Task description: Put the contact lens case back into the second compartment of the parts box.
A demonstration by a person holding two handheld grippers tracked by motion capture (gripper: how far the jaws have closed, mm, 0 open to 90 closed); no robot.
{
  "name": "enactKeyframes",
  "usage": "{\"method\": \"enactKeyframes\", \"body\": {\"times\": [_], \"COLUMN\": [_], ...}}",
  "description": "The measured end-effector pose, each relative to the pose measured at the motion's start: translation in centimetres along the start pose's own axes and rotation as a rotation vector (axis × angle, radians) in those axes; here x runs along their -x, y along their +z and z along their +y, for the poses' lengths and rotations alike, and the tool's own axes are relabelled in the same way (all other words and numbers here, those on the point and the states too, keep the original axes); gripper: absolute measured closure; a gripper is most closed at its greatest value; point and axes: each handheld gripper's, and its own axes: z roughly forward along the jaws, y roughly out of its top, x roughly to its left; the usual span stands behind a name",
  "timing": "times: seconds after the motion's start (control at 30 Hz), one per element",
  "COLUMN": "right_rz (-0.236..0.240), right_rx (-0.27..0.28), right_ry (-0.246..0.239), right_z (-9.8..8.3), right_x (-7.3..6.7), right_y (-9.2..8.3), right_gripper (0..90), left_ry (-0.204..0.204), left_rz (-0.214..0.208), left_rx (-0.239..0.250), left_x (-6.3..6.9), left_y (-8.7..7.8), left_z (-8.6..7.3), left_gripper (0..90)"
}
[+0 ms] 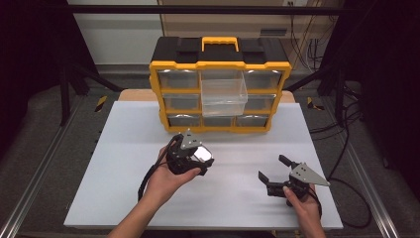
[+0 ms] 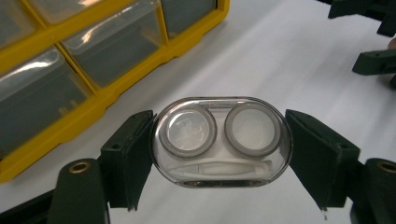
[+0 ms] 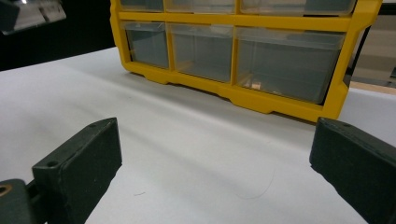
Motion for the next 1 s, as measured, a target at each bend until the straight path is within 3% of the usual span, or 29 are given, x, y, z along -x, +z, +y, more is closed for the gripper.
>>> {"method": "enactKeyframes", "body": {"times": [0.2,0.5,0.7,1.0], "right_rz": [-0.007,-0.002,0.004,-0.019], "right_rx": [-0.005,-0.007,-0.014,-0.021], "right_ry": [0.014,-0.008,-0.022,-0.010], "right_z": [0.0,0.0,0.1,0.0], "right_x": [0.0,-0.2,-0.4,0.3], "right_y": [0.1,0.1,0.4,0.3], "right_gripper": [2.7,2.7,2.7,2.8], "left_ry": [-0.003,-0.001,-0.008,0.014], "left_rz": [-0.005,0.017,0.005,-0.015], "left_rx": [0.029,0.062,0.071,0.071], "left_x": [-0.2,0.1,0.0,0.2], "left_y": [-1.1,-3.2,-3.5,-3.8], "left_z": [1.3,3.0,4.0,5.5], "left_gripper": [26.3,26.3,26.3,26.3]}}
